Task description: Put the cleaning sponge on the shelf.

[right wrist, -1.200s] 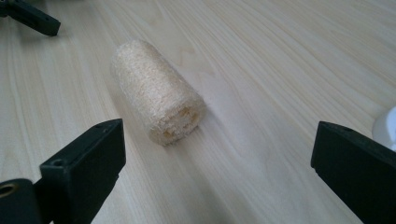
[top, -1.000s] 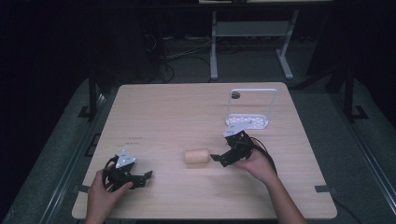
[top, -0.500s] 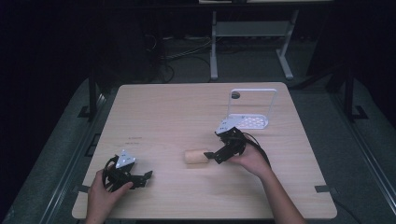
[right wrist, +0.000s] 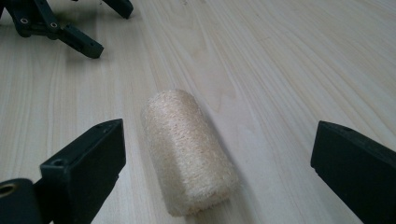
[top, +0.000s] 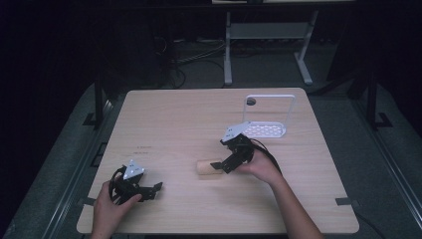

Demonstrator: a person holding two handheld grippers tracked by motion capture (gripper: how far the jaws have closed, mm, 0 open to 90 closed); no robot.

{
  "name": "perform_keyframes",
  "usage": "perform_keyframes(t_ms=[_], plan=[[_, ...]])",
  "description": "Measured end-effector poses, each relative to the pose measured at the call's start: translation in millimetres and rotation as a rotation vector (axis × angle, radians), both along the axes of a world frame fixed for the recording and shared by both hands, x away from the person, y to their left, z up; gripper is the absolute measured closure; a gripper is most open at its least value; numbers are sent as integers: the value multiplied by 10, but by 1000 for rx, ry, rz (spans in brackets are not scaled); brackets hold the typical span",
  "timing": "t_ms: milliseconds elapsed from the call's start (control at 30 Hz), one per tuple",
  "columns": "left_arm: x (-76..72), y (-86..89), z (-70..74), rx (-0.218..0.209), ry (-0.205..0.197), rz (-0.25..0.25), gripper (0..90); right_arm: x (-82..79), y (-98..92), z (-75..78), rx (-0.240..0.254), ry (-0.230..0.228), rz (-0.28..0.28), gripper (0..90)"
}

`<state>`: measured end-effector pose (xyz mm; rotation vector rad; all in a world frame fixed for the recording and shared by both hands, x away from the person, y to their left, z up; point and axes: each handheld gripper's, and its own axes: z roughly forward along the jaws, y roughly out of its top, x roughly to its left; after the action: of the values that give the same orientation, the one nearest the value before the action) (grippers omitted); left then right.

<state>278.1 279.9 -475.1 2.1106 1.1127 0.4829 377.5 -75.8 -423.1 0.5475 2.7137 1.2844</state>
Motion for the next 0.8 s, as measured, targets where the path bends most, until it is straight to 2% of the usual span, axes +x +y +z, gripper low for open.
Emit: perform_keyframes(t_ms=[233, 533, 667, 800], plan=[[0, 0, 0, 0, 0, 0, 128, 35, 65, -20, 21, 8, 60, 55], [0, -1, -1, -1, 0, 0, 128, 83, 189, -92, -13, 20, 142, 61], [0, 0, 0, 0, 0, 0, 128, 103, 223, -122, -7, 29, 174, 118], [0, 0, 0, 0, 0, 0, 128, 119, 242, -167, -14, 44, 195, 133]])
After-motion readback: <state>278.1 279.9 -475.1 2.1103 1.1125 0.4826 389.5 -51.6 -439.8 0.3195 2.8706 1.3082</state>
